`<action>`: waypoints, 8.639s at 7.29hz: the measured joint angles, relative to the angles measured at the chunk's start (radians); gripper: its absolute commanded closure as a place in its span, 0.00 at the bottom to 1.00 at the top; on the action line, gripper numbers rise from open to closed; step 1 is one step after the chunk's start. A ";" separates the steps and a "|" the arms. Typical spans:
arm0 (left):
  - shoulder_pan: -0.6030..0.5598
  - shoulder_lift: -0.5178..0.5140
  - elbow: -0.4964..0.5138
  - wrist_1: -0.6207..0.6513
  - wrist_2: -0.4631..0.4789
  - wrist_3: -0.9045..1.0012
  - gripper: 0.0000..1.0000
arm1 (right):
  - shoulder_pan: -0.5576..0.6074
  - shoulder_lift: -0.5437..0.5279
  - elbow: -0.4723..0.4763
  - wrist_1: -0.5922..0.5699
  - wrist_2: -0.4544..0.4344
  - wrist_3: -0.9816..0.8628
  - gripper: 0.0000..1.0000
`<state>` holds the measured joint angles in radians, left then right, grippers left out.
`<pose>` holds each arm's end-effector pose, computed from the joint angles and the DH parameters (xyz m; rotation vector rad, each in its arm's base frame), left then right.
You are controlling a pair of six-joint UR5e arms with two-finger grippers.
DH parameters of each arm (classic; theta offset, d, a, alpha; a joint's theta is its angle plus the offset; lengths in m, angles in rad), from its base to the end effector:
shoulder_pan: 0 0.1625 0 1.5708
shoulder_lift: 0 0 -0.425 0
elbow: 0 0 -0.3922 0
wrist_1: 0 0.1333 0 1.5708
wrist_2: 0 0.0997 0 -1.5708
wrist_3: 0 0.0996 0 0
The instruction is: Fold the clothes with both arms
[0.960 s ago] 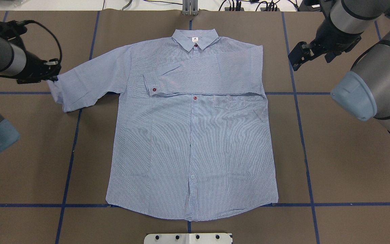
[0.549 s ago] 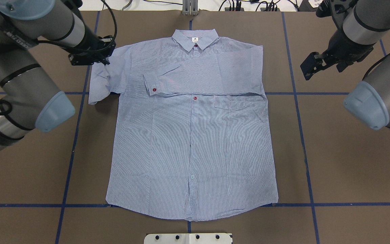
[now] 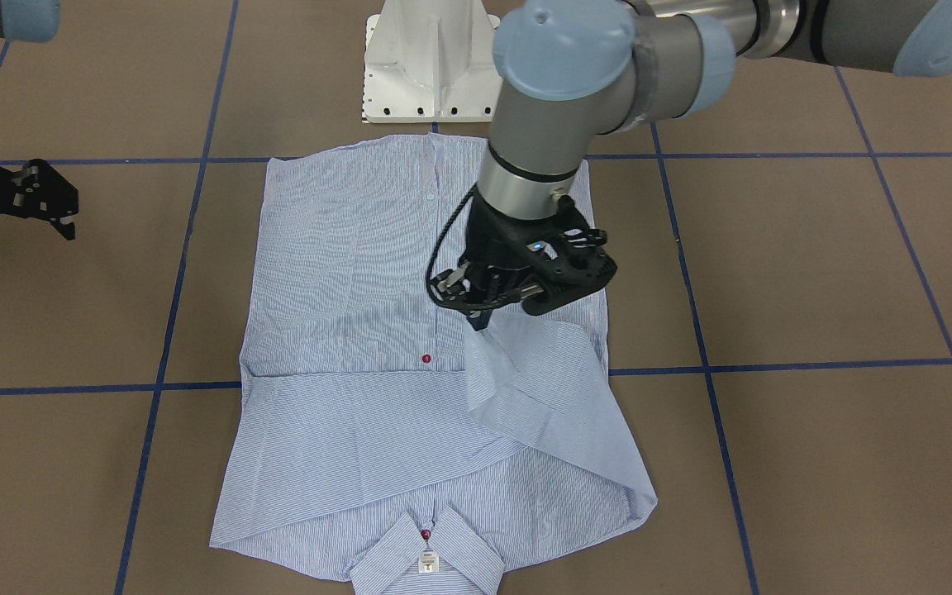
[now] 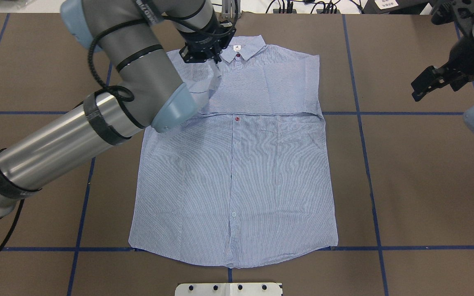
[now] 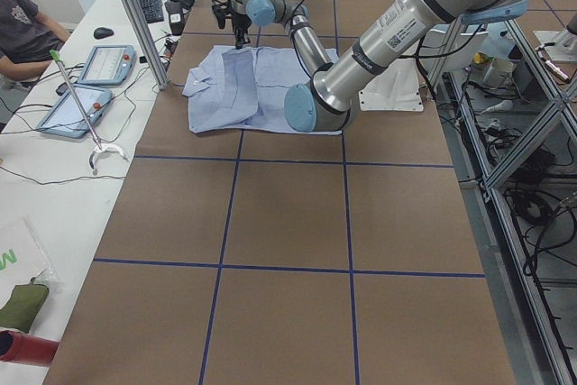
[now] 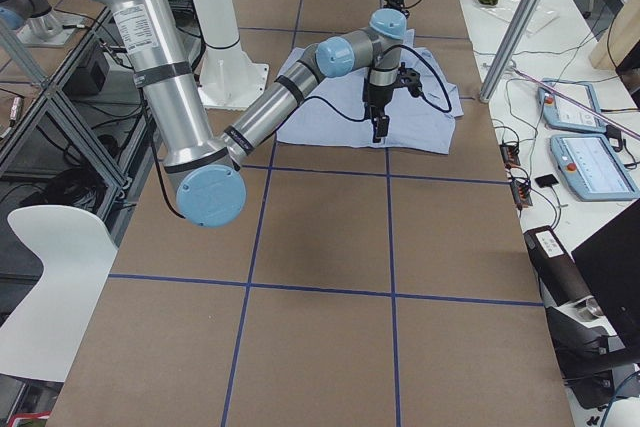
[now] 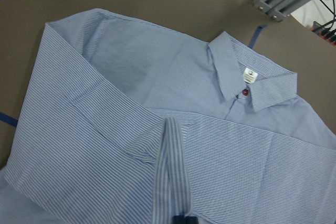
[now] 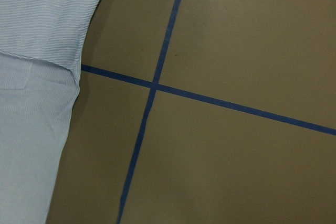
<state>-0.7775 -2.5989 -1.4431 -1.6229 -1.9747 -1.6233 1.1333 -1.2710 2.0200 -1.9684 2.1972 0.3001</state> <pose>0.4613 -0.5862 0.0465 -0.0157 1.0237 -0.5655 -0.1584 -0.5156 0.3429 0.0937 -0.7021 -0.2417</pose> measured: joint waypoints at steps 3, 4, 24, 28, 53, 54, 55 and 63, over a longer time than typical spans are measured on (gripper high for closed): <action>0.050 -0.097 0.110 -0.060 0.008 -0.076 1.00 | 0.034 -0.029 -0.010 -0.001 0.002 -0.068 0.00; 0.074 -0.099 0.126 -0.077 0.030 -0.093 1.00 | 0.035 -0.029 -0.011 -0.001 0.002 -0.070 0.00; 0.253 0.542 -0.595 -0.075 0.274 0.273 0.00 | -0.272 -0.237 0.148 0.466 0.008 0.636 0.00; 0.250 0.646 -0.687 -0.072 0.274 0.302 0.00 | -0.640 -0.259 0.208 0.502 -0.272 0.968 0.00; 0.252 0.643 -0.688 -0.072 0.275 0.301 0.00 | -0.845 -0.253 -0.001 0.657 -0.324 1.122 0.54; 0.251 0.643 -0.688 -0.072 0.275 0.301 0.00 | -0.845 -0.252 -0.002 0.657 -0.324 1.123 0.54; 0.251 0.644 -0.688 -0.072 0.275 0.301 0.00 | -0.845 -0.251 -0.002 0.657 -0.324 1.123 0.54; 0.250 0.645 -0.684 -0.072 0.281 0.303 0.00 | -0.844 -0.249 0.000 0.657 -0.324 1.131 0.80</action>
<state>-0.5274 -1.9542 -2.1274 -1.6950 -1.6936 -1.3208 0.2894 -1.5202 2.0203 -1.3116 1.8731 1.4315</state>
